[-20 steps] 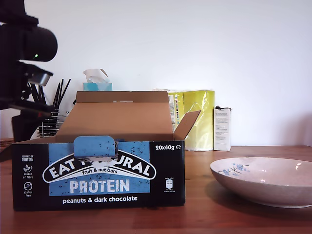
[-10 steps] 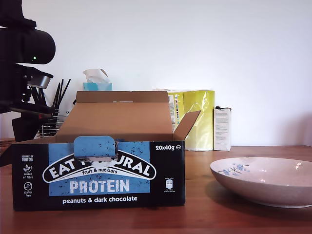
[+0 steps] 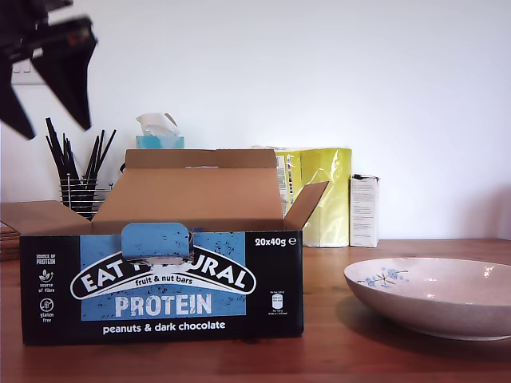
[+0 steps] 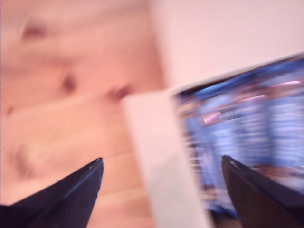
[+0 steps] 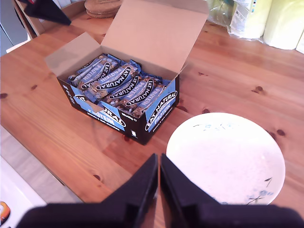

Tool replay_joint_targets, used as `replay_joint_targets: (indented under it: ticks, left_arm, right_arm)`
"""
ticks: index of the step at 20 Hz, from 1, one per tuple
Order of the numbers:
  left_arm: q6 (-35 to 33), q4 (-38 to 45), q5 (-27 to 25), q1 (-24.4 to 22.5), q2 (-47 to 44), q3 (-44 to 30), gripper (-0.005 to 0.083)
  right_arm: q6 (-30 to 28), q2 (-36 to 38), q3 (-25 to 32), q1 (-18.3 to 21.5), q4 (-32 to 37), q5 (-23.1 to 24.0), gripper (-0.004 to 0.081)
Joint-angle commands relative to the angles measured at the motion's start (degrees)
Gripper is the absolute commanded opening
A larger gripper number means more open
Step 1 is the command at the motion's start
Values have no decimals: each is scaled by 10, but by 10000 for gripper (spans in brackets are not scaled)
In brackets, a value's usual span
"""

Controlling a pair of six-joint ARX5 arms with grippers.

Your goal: Spread the side flaps of the carton box of snackbars

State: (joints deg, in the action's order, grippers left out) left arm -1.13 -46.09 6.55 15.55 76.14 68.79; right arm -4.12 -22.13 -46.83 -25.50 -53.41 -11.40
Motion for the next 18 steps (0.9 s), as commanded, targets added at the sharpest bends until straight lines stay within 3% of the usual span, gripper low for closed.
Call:
replay_joint_targets:
  ticks: [1, 4, 5, 6, 12, 18]
  left_arm:
    - [-16, 27, 31, 0, -23, -15, 555]
    - [-36, 61, 67, -1, -64, -37, 133]
    - [-47, 73, 78, -1, -76, -48, 39]
    - [-54, 91, 91, -1, -88, -63, -1]
    - [-64, 235, 153, 0, -211, -221, -21]
    - [-50, 247, 165, 4, -394, -329, -21]
  right_arm:
    - [-9, -2, -9, 0, 5, 0, -13]
    - [-5, -2, -9, 0, 10, -1, -13]
    - [-2, -2, -9, 0, 10, -1, -13]
    - [3, -2, -9, 0, 10, -1, -13]
    - [34, -2, -9, 0, 3, -15, -13]
    - [28, -2, -9, 0, 4, 9, -13]
